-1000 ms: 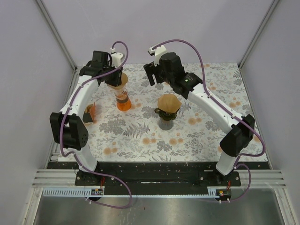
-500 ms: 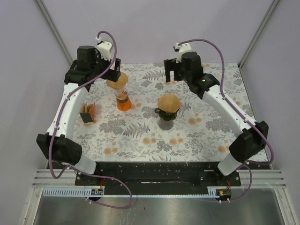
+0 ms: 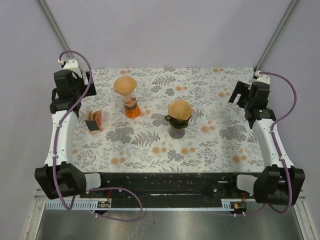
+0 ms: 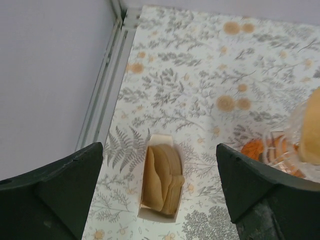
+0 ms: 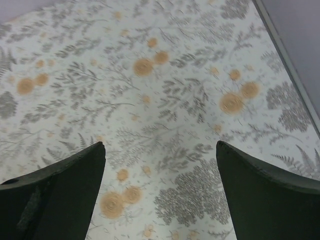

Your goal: Place the coffee filter in the dripper

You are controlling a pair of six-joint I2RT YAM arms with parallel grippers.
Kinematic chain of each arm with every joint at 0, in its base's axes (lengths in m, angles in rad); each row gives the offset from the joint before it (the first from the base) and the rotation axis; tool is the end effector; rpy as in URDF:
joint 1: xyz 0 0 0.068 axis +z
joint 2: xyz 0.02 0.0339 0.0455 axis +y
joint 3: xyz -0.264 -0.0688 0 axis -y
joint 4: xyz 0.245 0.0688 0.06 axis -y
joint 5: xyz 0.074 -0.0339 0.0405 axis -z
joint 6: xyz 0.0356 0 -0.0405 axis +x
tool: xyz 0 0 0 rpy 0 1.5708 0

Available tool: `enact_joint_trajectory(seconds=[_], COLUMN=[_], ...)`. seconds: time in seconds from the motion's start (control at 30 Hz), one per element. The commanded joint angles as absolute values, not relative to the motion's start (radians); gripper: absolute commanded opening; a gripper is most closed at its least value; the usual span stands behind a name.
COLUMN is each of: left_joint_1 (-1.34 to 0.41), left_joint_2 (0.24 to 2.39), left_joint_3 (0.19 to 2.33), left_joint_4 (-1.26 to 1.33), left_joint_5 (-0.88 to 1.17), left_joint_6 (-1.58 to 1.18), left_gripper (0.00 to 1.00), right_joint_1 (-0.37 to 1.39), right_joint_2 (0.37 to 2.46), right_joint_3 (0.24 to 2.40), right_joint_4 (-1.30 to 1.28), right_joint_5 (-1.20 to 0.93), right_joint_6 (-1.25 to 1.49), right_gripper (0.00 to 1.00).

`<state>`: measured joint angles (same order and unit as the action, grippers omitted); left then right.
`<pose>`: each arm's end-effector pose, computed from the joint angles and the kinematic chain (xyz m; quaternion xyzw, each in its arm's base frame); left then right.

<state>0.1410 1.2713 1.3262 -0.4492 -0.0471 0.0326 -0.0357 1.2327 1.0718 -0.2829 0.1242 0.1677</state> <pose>0.2815 0.0417 0.3970 -0.0581 0.8298 0.0676 0.5510 0.2823 -0.0145 0.3356 0.1186 0.8360 -0.0172 0.5354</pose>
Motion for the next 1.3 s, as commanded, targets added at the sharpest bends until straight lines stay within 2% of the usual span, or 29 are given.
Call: enact_joint_trajectory(seconds=[0.0,0.53,0.67,0.8,1.27], left_joint_1=[0.193,0.202,0.202,0.201,0.202], left_joint_2=[1.243,1.207,1.223,1.238,1.272], left_joint_3=[1.200,0.687,0.646,0.598,0.541], left_joint_4=[-0.307,0.049,0.107,0.204,0.344], left_joint_5=[-0.066,-0.035,0.050,0.032,0.061], left_joint_6=[-0.023,-0.107,-0.139,-0.173,-0.175], left_gripper=[0.99,0.99,0.99,0.99,0.99], right_joint_1=[-0.113,-0.123,-0.123,-0.123,-0.123], right_joint_2=[1.161,1.120,1.100,1.115,1.210], right_joint_3=[0.933,0.534,0.450,0.399,0.367], right_joint_4=[-0.190,0.260,0.414,0.531,0.649], right_joint_5=[0.072,0.066,0.057,0.037,0.020], right_joint_6=[0.155,0.161,0.146,0.137,0.144], right_gripper=[0.99,0.99,0.99,0.99,0.99])
